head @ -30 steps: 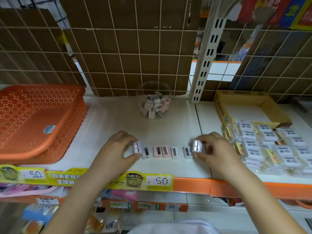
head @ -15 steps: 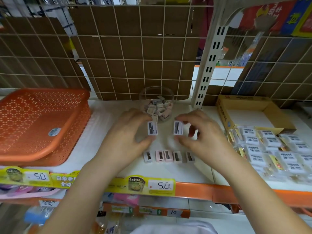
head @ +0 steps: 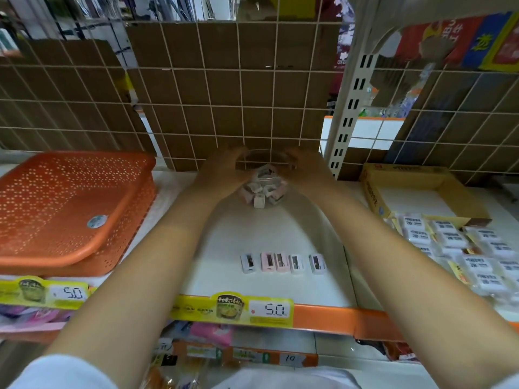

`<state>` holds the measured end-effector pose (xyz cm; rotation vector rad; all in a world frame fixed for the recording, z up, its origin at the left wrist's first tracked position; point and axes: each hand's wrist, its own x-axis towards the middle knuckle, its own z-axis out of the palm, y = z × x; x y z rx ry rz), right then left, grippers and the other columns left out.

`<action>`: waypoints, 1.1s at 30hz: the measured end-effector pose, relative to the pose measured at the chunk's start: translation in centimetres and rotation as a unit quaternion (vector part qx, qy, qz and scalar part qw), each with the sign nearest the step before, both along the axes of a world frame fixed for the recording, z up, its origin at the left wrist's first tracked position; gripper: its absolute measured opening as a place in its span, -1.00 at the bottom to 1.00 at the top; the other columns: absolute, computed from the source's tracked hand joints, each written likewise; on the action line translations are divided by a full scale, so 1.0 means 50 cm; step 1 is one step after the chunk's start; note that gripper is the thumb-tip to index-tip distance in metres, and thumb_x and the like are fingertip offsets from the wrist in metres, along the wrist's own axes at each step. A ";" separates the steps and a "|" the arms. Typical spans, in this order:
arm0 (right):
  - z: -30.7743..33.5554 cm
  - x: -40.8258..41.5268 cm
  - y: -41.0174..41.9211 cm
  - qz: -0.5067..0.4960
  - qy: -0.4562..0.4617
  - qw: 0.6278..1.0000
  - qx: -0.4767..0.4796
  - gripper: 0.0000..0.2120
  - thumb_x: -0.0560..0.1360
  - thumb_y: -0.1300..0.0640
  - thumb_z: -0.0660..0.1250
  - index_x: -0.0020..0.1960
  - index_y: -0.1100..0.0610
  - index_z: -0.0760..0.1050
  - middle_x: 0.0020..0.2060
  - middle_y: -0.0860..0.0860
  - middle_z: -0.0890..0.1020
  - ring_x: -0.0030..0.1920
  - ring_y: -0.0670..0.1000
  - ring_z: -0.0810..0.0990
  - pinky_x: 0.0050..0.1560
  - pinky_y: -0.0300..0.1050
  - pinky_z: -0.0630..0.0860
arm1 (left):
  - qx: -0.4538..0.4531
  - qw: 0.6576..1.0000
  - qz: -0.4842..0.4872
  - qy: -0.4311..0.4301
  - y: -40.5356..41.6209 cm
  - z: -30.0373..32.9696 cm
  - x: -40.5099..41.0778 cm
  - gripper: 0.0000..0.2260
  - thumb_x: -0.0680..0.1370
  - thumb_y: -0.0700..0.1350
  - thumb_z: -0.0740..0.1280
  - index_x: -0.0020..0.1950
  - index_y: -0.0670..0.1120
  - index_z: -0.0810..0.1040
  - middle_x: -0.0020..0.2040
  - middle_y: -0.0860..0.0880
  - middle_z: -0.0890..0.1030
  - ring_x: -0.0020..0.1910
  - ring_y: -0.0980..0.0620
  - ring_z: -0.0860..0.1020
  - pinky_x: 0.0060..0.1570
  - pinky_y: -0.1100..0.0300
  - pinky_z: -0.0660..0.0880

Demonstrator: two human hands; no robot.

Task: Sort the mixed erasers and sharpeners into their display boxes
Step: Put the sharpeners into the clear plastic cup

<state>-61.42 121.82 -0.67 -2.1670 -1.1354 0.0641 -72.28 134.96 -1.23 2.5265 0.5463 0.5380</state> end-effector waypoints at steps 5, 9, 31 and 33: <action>-0.013 -0.061 -0.126 0.012 0.020 0.996 -0.089 -0.66 0.48 0.08 0.33 0.24 0.07 0.46 0.06 -0.01 0.51 -0.08 -0.12 0.43 -0.20 -0.30 0.33 | -0.021 0.999 -0.016 0.022 -0.053 -0.031 -0.107 -0.71 0.51 -0.13 0.34 0.22 -0.06 0.48 0.11 0.01 0.45 0.03 0.09 0.43 -0.03 0.27 0.34; -0.082 -0.102 -0.229 0.039 0.101 0.974 -0.198 -0.47 0.39 -0.04 0.43 0.32 -0.06 0.38 0.02 -0.09 0.40 0.06 -0.10 0.43 -0.01 -0.29 0.31 | -0.071 0.991 -0.057 0.093 -0.094 -0.108 -0.184 -0.35 0.31 0.22 0.38 0.30 -0.10 0.44 0.05 0.03 0.41 -0.04 0.08 0.42 -0.16 0.43 0.29; -0.041 -0.155 -0.210 0.044 0.015 0.999 0.011 -0.61 0.34 0.21 0.47 0.15 0.07 0.54 -0.07 -0.13 0.41 -0.23 -0.31 0.41 -0.15 -0.57 0.29 | 0.040 0.993 -0.091 -0.057 -0.149 -0.040 -0.183 -0.60 0.34 0.09 0.24 0.05 -0.12 0.55 -0.02 0.06 0.43 -0.06 0.13 0.39 -0.10 0.36 0.30; -0.032 -0.162 -0.205 0.048 0.005 0.999 0.016 -0.61 0.34 0.18 0.46 0.15 0.05 0.53 -0.04 -0.12 0.41 -0.25 -0.30 0.40 -0.15 -0.58 0.29 | 0.044 0.994 -0.082 -0.062 -0.151 -0.030 -0.184 -0.59 0.34 0.11 0.23 0.07 -0.10 0.55 0.00 0.07 0.42 -0.03 0.12 0.39 -0.08 0.32 0.32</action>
